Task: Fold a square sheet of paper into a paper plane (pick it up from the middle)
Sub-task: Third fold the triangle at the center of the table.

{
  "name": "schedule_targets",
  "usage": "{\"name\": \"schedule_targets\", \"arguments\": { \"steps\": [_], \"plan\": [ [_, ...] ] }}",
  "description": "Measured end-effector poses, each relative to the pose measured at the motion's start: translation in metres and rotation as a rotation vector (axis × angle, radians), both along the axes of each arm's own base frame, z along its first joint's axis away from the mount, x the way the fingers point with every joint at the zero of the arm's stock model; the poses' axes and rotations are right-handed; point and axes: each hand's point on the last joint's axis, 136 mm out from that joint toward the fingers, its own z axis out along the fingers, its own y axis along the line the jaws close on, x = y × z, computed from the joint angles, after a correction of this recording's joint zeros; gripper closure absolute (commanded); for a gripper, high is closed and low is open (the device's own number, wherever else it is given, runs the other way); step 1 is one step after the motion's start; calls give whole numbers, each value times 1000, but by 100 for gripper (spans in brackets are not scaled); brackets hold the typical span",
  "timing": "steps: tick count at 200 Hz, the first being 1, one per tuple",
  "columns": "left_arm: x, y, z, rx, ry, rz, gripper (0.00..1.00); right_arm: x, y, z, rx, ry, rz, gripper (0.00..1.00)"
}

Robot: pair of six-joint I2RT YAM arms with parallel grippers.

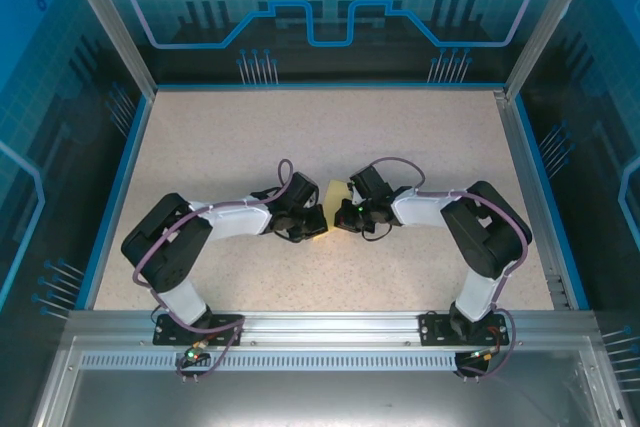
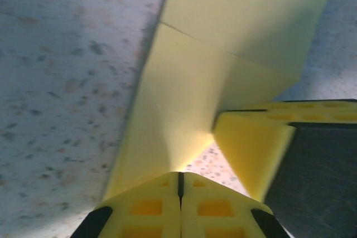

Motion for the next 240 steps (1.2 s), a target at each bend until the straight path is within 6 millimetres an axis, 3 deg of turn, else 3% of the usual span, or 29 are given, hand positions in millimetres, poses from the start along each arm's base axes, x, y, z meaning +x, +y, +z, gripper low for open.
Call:
{"name": "schedule_targets", "arguments": {
  "steps": [56,85,162,217,240],
  "plan": [
    [3,-8,-2,-24,21,-1,93,0,0,-1,-4,15,-10,100],
    [-1,-4,-13,10,58,3,93,0,0,-1,-7,20,-12,100],
    [2,3,-14,21,59,22,94,2,1,-2,-25,42,-14,100],
    [0,23,-12,14,66,62,93,2,0,-2,-32,51,-14,100],
    [2,19,-7,-22,58,60,93,2,1,-2,-32,51,-14,100]
  ]
}}
